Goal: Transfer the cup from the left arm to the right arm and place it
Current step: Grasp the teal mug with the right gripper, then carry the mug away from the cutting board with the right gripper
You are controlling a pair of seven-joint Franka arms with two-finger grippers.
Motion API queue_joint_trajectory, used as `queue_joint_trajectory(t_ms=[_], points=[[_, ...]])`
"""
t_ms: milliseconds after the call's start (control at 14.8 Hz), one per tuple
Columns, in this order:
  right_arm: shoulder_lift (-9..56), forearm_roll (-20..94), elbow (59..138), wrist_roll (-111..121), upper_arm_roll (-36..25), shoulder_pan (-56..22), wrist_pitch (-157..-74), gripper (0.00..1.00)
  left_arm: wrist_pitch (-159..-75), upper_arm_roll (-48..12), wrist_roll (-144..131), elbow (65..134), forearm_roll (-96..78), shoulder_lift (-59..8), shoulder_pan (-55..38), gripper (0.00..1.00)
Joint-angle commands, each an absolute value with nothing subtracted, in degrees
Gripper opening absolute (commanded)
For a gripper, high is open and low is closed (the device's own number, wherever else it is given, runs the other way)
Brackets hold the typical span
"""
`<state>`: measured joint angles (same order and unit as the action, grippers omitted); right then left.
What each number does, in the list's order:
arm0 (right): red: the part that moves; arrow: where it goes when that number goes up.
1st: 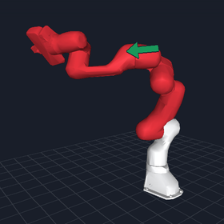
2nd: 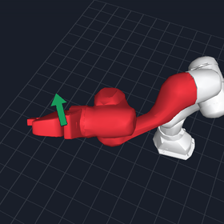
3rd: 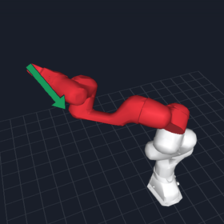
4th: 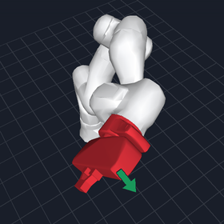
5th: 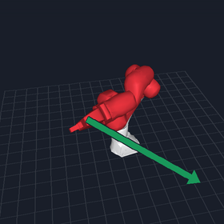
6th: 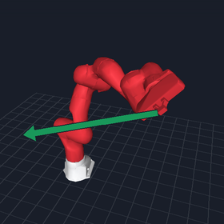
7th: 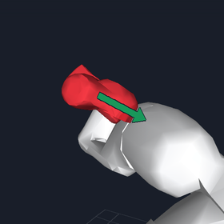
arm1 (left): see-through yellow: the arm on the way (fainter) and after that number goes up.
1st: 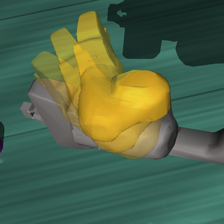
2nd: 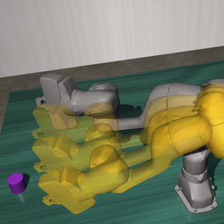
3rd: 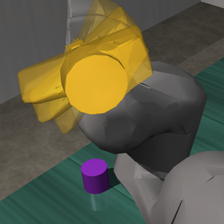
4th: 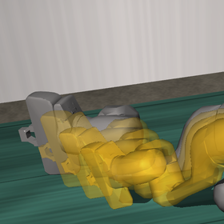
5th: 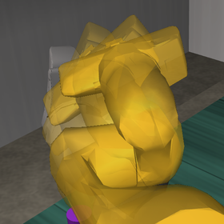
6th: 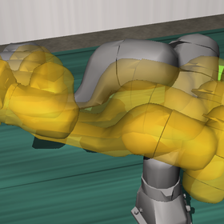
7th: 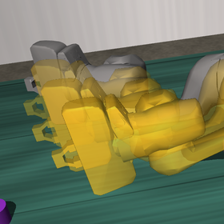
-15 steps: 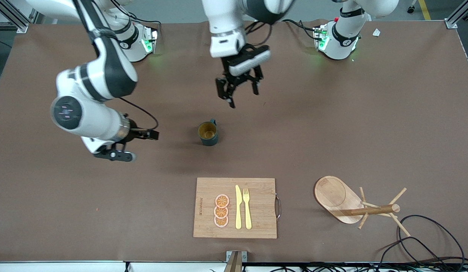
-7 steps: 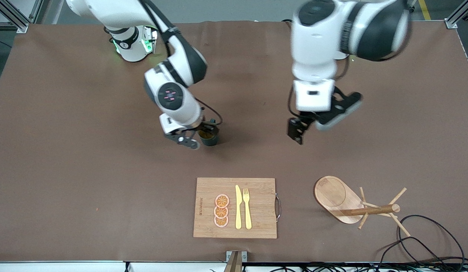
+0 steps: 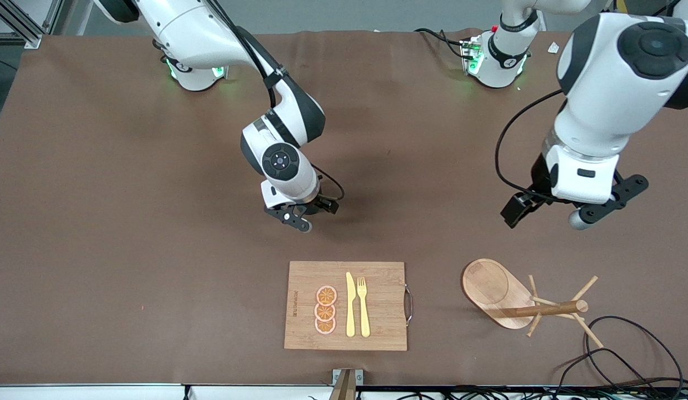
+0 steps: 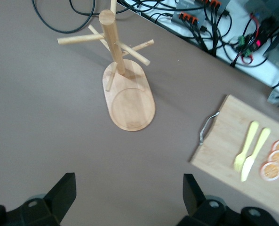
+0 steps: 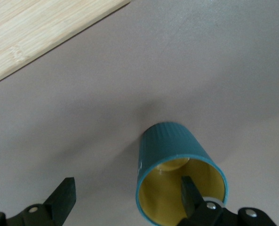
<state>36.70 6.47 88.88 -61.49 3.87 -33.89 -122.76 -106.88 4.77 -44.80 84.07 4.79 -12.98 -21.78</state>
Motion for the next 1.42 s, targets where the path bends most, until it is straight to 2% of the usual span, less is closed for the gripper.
queue_joint_trajectory(t_ms=[0,67,135,540,742,1012,1214,1349], points=[[38.1,5.9,87.9,-61.4,4.4,-33.3,-122.6,0.56,-104.2,4.1,-38.1,83.3,4.0,-12.7,-20.0,1.00],[38.3,5.8,87.9,-61.4,4.3,-33.6,-122.6,0.46,-102.9,4.0,-35.7,83.2,4.0,-12.6,-19.0,1.00],[38.7,5.8,88.0,-61.3,4.3,-33.6,-122.5,0.39,-102.0,4.0,-32.9,83.0,4.0,-12.6,-18.2,1.00],[38.6,5.9,88.3,-58.9,4.4,-33.3,-122.4,0.06,-92.7,4.0,-18.3,79.4,1.1,-11.8,-13.1,1.00],[37.4,3.8,87.4,-52.7,4.1,-31.8,-121.1,0.03,-91.1,4.1,-14.8,79.2,1.3,-9.9,-12.6,1.00],[36.7,1.4,80.7,-39.8,4.1,-25.9,-109.1,0.01,-88.0,3.8,-9.3,79.8,1.1,-7.1,-10.6,1.00],[36.7,-2.7,78.3,-24.9,4.2,-19.7,-106.1,0.01,-83.6,-2.6,-5.7,80.3,1.1,-5.1,-3.5,1.00],[36.3,-2.9,78.3,-14.6,4.2,-14.3,-106.3,0.01,-83.5,-3.9,-5.5,83.9,1.1,-2.0,-1.4,1.00]])
